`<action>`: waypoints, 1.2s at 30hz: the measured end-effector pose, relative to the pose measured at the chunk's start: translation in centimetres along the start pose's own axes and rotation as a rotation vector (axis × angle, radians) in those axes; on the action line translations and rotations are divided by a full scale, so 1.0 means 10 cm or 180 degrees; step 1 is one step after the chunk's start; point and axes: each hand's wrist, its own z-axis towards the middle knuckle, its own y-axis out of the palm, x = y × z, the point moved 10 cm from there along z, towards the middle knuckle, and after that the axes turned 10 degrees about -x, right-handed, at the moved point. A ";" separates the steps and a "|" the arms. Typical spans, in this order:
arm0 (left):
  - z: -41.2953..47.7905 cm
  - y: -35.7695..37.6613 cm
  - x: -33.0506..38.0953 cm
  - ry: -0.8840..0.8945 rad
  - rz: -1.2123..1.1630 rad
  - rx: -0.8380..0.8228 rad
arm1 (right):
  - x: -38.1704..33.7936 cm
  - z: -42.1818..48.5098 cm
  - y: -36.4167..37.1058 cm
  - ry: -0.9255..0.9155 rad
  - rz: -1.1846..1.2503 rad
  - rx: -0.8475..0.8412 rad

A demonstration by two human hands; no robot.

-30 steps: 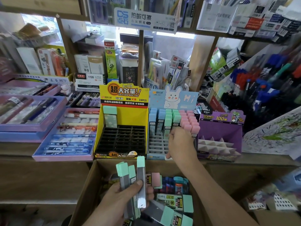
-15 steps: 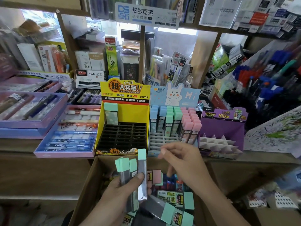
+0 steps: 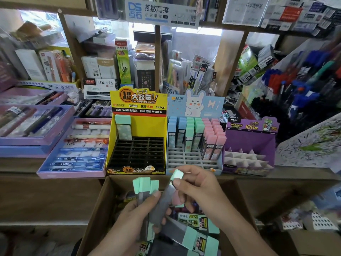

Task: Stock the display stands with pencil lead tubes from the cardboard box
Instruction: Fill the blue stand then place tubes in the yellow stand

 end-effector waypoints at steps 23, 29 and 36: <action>0.02 -0.10 0.05 0.0134 0.0116 0.0153 | -0.42 -0.08 -0.41 -0.0005 -0.0430 0.0677; 0.06 -0.13 -0.06 -0.0111 -0.0059 0.0078 | -1.22 -0.16 -0.75 -0.0729 -0.1868 0.1272; 0.08 -0.08 -0.10 -0.0207 -0.0156 -0.0100 | -1.57 0.07 -0.89 -0.0929 -0.2400 0.1414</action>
